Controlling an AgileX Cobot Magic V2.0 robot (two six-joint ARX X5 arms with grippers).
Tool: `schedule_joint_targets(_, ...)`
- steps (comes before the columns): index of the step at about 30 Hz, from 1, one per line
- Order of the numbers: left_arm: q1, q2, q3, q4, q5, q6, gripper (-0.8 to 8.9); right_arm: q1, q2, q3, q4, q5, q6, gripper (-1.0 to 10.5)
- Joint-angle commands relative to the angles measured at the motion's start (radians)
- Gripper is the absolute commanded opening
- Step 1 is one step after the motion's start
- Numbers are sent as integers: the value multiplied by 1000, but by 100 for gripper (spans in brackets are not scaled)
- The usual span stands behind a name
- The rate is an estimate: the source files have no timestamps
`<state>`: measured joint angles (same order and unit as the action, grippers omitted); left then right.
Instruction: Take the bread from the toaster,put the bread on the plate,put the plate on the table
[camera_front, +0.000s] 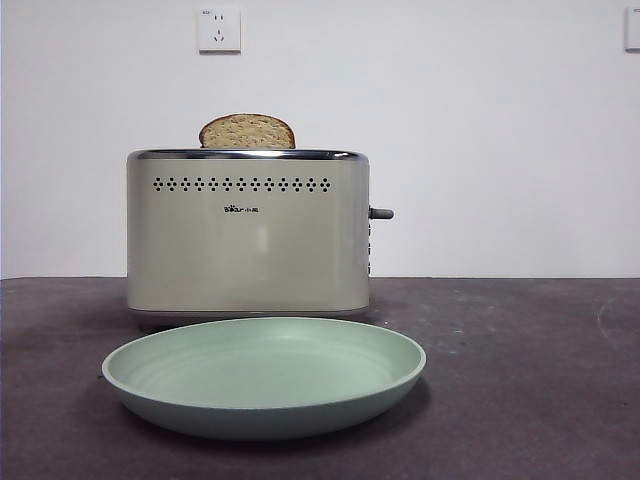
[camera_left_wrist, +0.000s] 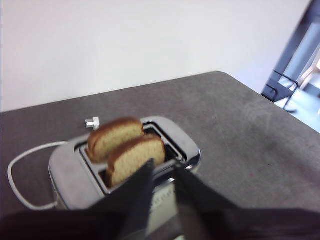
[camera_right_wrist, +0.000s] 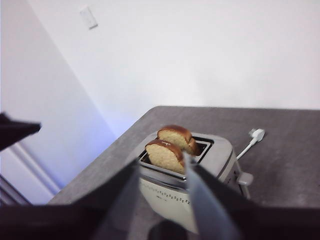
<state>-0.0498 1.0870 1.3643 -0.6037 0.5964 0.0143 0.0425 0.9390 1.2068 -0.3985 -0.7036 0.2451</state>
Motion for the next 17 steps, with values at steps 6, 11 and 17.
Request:
schedule_joint_targets(6,-42,319,380,-175,11,211,346,32,85,23,0,-4,-22,285)
schedule_joint_targets(11,-109,497,578,-345,-100,437,346,47,114,23,0,-4,-27,284)
schedule_joint_targets(17,-194,632,666,-342,-294,503,347,52,128,23,-3,-4,-29,283)
